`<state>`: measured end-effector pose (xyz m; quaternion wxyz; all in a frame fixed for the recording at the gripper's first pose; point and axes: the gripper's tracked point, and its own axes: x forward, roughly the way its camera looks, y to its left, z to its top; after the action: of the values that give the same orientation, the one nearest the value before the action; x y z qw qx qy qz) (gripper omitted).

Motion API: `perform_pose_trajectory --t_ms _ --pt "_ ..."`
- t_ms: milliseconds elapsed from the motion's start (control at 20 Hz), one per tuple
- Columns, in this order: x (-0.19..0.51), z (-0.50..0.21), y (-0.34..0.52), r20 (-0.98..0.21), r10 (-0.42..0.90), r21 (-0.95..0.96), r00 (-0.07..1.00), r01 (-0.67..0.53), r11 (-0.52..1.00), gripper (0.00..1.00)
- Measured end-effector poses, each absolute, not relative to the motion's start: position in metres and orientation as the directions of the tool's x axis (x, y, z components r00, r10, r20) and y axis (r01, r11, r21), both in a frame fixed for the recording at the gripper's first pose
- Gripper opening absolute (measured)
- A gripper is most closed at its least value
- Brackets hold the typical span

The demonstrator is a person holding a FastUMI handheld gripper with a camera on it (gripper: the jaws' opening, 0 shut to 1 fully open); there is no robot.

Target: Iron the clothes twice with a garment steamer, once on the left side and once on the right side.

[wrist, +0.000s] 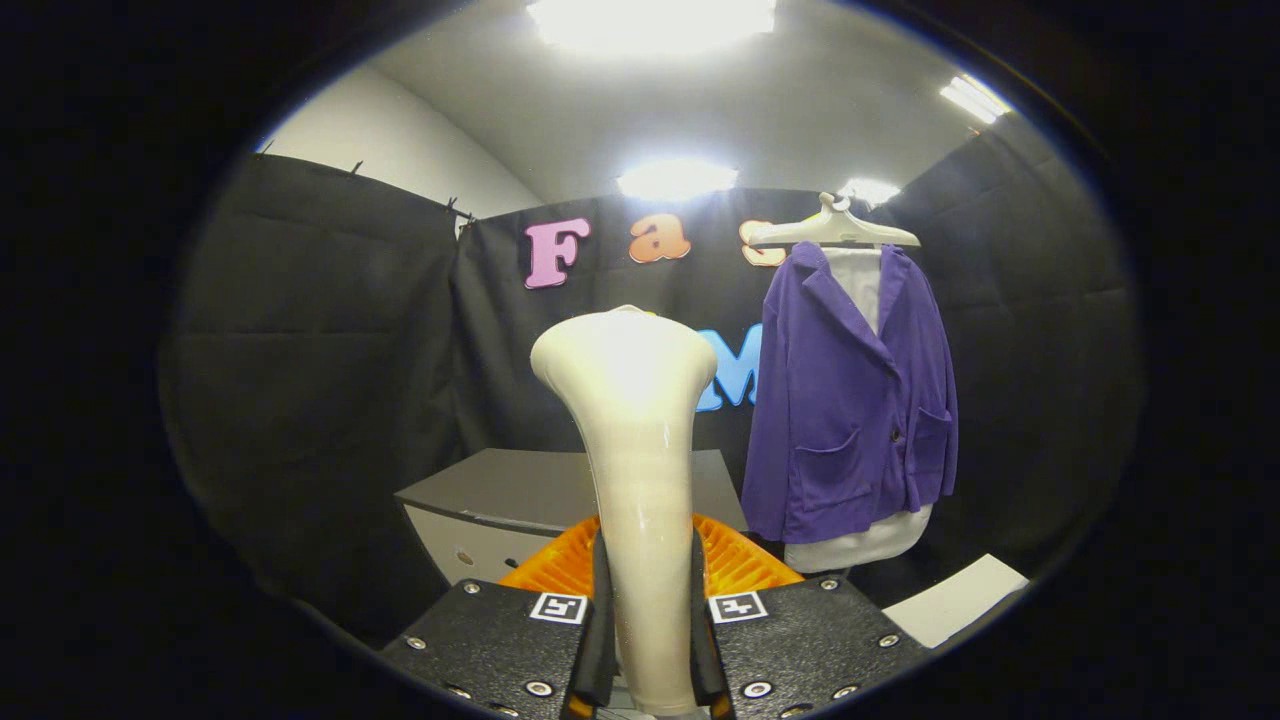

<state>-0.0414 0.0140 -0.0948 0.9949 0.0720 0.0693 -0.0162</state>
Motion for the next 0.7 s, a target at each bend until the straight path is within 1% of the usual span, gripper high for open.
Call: perform_pose_trajectory --t_ms 200,400,500,700 --pt "-0.075 -0.094 0.010 -0.136 0.043 0.095 0.990 -0.031 0.995 0.30" --pt "-0.087 -0.106 0.005 -0.166 0.067 0.110 0.984 -0.049 0.993 0.30" --pt "-0.085 -0.112 0.001 -0.174 0.066 0.107 0.983 -0.047 0.993 0.30" --pt "-0.058 -0.124 -0.004 -0.203 0.044 0.097 0.978 -0.024 0.995 0.30"
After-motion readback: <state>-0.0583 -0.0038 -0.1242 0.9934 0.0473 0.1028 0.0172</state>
